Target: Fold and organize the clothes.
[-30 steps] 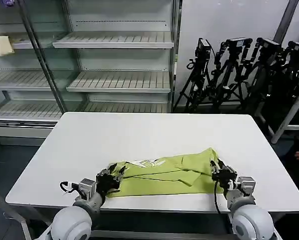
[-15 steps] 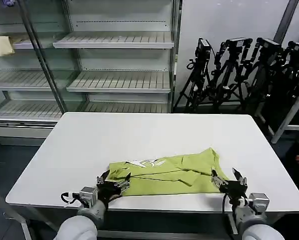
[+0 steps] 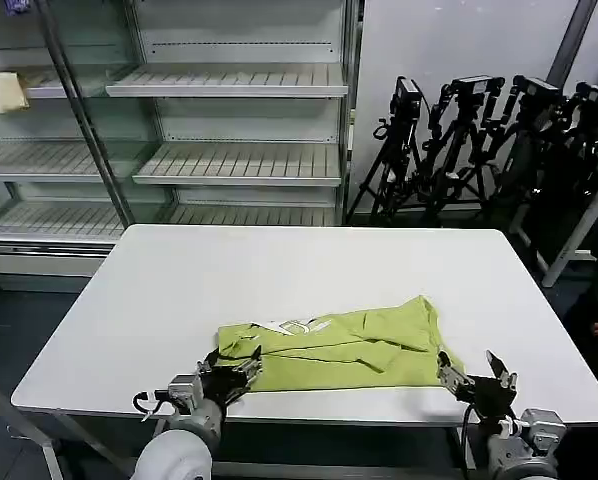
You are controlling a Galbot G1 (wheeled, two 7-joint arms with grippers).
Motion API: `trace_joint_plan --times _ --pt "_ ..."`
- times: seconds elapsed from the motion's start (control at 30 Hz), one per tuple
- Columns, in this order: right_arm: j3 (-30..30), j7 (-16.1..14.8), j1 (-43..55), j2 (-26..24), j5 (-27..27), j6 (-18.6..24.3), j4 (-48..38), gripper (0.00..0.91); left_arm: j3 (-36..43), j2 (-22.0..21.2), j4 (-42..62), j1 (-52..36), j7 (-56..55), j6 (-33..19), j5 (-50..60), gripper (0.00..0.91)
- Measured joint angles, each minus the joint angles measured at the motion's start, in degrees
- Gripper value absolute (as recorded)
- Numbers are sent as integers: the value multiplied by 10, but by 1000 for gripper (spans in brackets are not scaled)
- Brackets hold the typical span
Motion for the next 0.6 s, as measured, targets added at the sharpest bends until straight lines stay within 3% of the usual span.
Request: trace_joint_plan --times 0.6 --pt "13 5 -19 18 -3 4 14 907 -18 -17 6 3 -5 -24 -59 20"
